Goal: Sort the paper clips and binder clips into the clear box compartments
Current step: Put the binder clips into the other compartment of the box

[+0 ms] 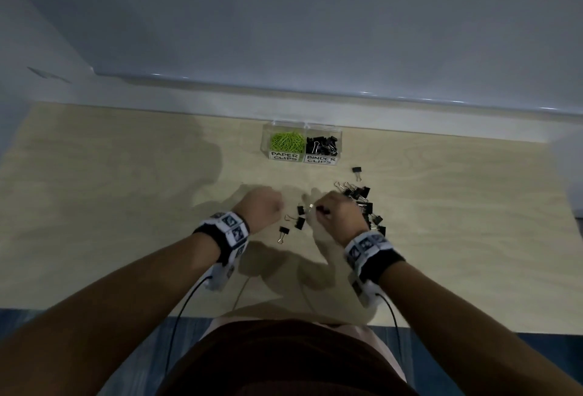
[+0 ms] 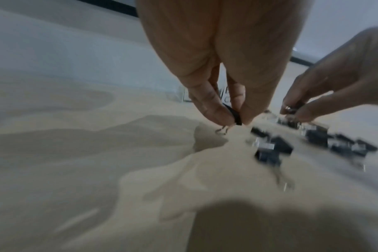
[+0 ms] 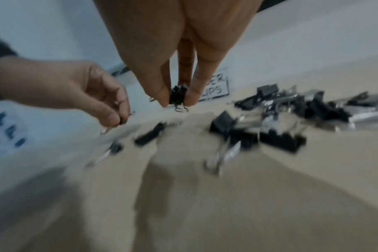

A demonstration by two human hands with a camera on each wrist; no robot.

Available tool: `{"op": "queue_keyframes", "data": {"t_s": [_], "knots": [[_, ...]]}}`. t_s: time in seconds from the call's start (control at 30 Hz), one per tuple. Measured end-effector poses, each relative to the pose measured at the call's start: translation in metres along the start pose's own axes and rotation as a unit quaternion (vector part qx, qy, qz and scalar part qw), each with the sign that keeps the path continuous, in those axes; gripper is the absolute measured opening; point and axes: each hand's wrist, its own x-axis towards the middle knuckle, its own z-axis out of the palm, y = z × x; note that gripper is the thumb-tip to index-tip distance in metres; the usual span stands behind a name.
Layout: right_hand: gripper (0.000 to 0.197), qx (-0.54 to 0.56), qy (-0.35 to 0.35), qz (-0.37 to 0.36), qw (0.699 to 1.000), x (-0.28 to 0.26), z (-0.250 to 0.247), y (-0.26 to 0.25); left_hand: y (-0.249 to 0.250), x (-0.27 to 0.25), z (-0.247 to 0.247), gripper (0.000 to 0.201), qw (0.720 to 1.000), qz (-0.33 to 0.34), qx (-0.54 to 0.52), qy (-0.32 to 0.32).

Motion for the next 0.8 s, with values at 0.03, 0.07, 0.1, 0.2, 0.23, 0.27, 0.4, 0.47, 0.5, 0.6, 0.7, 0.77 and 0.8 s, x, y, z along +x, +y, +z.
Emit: {"op": "queue_keyframes", "data": {"t_s": [0.03, 0.07, 0.1, 0.2, 0.23, 0.27, 0.4, 0.47, 0.5, 0.6, 0.7, 0.77, 0.8], "knots": [[0.012, 0.011, 0.026, 0.018, 0.999, 0.010, -0.011, 0.000, 0.010, 0.008, -0.008, 0.009, 0.999, 0.005, -0.030, 0.010], [0.012, 0.014, 0.043, 0.038, 0.998, 0.022, -0.022, 0.000, 0.021, 0.018, -0.016, 0.009, 0.998, 0.012, -0.058, 0.021], [0.013, 0.018, 0.056, 0.060, 0.997, 0.035, -0.034, 0.000, 0.032, 0.029, -0.024, 0.009, 0.996, 0.019, -0.082, 0.034], [0.013, 0.038, 0.080, 0.098, 0.991, 0.075, -0.062, 0.001, 0.060, 0.068, -0.046, 0.010, 0.993, 0.026, -0.099, 0.064], [0.014, 0.030, 0.078, 0.103, 0.991, 0.088, -0.068, 0.001, 0.067, 0.080, -0.053, 0.010, 0.993, 0.023, -0.093, 0.074], [0.015, 0.023, 0.074, 0.109, 0.991, 0.099, -0.073, 0.001, 0.073, 0.089, -0.059, 0.011, 0.993, 0.018, -0.086, 0.082], [0.024, 0.021, 0.069, 0.132, 0.989, 0.117, -0.079, 0.002, 0.072, 0.103, -0.070, 0.030, 0.995, 0.010, -0.052, 0.089], [0.023, -0.010, 0.078, 0.083, 0.993, 0.105, -0.069, 0.003, 0.061, 0.089, -0.061, 0.029, 0.995, 0.018, -0.009, 0.102], [0.025, -0.020, 0.075, 0.051, 0.996, 0.095, -0.060, 0.004, 0.052, 0.079, -0.052, 0.024, 0.994, 0.021, 0.015, 0.105], [0.032, -0.016, -0.049, 0.008, 0.999, 0.064, -0.029, 0.006, 0.027, 0.033, -0.012, 0.016, 0.998, 0.018, 0.056, 0.020], [0.033, -0.057, -0.196, -0.056, 0.977, 0.046, -0.007, 0.000, 0.006, -0.002, 0.024, 0.024, 0.994, 0.054, 0.060, -0.078], [0.035, -0.079, -0.220, -0.088, 0.968, 0.042, 0.000, -0.002, 0.001, -0.015, 0.038, 0.027, 0.994, 0.057, 0.053, -0.074], [0.033, -0.086, -0.220, -0.093, 0.967, 0.042, 0.004, -0.002, 0.000, -0.018, 0.042, 0.026, 0.996, 0.052, 0.043, -0.062]]}}
